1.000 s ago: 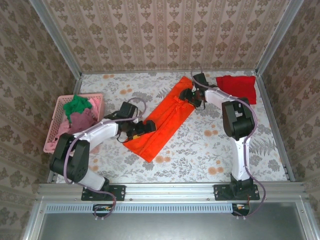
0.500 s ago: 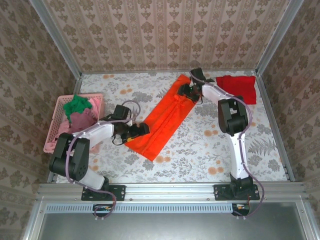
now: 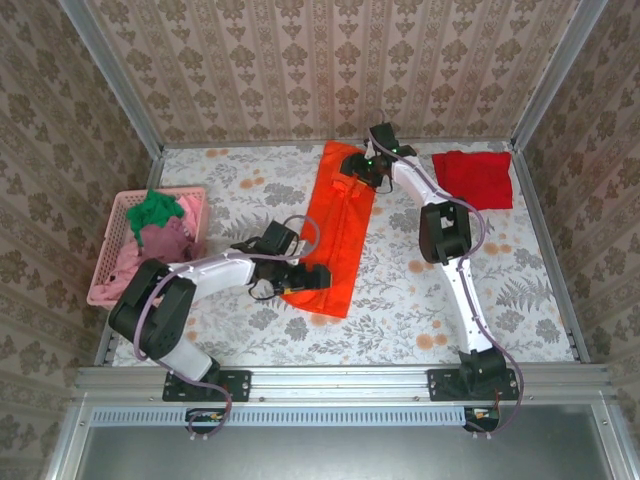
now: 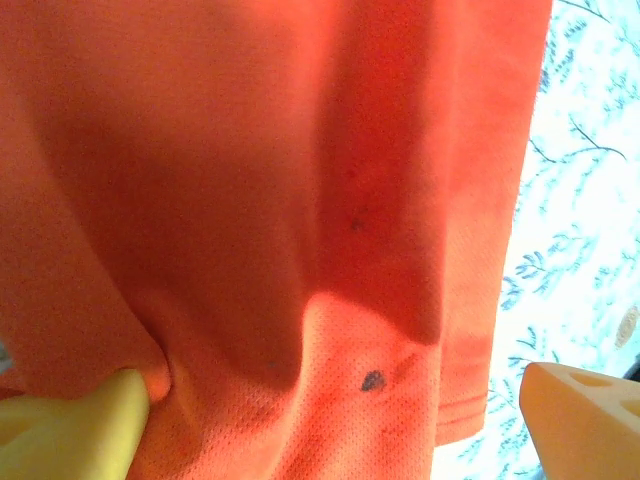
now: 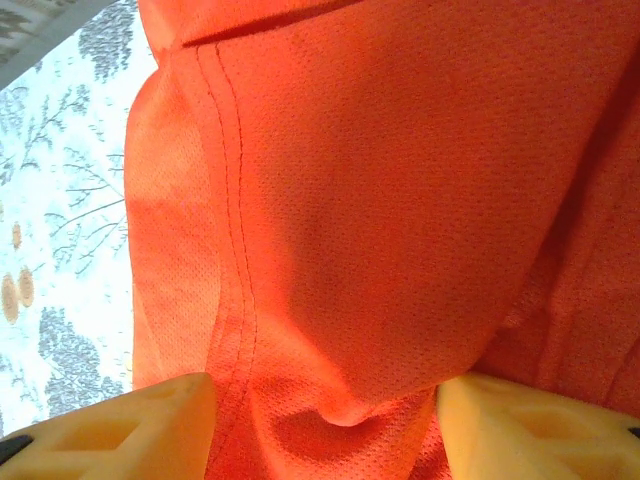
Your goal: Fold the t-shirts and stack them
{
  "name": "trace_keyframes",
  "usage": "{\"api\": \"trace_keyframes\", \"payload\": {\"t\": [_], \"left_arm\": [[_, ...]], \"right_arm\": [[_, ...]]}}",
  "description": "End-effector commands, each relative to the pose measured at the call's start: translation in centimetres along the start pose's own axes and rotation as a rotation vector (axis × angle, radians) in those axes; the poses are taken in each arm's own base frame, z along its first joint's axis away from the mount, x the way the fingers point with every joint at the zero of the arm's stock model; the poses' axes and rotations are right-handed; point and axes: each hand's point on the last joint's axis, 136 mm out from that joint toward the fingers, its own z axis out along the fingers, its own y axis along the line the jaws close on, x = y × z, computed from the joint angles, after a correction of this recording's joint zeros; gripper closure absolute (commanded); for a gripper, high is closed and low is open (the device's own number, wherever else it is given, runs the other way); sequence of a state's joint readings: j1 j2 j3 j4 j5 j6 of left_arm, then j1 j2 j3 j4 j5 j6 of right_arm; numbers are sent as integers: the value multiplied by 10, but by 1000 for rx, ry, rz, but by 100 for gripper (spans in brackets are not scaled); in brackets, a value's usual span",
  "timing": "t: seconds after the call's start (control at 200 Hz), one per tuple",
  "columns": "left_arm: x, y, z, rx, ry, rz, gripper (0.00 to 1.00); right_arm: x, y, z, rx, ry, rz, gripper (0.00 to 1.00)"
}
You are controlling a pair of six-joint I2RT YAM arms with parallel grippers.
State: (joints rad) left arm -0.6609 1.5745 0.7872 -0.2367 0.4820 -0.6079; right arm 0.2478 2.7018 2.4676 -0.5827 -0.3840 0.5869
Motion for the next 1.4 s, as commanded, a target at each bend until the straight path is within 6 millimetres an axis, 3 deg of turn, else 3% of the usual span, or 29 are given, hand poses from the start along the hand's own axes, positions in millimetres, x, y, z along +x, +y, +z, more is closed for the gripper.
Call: {"api": "trace_keyframes", "payload": {"t": [0.0, 0.175, 0.37, 0.59, 0.7, 0.79, 0.92, 1.09, 1.25, 1.395], "left_arm": [[20, -3, 16, 8, 95, -44, 2], [8, -25, 19, 53, 73, 12, 0], [-9, -21, -2, 36, -22, 54, 0], [-41, 9, -51, -26, -255, 86, 0], [-55, 29, -74, -39, -330, 31, 0], [-68, 47, -92, -54, -387, -11, 0], [-87, 60, -114, -56, -474, -18, 0], [-99, 63, -133, -122, -507, 119, 0], [-102, 82, -146, -177, -569, 127, 0], [-98, 98, -152, -182, -585, 86, 0]], "right_arm": [[33, -8, 28, -16, 111, 69, 38], [26, 4, 27, -70, 105, 78, 38], [11, 33, -7, -111, 66, 1, 35], [0, 58, -65, -134, -74, -118, 32], [20, 54, -88, -121, -99, -185, 31], [45, 55, -107, -102, -120, -306, 29], [105, 67, -123, -60, -139, -620, 26], [219, 89, -121, -88, -63, -1086, 22], [323, 102, -126, -229, 45, -1431, 24], [369, 103, -127, -264, 152, -1537, 25]]}}
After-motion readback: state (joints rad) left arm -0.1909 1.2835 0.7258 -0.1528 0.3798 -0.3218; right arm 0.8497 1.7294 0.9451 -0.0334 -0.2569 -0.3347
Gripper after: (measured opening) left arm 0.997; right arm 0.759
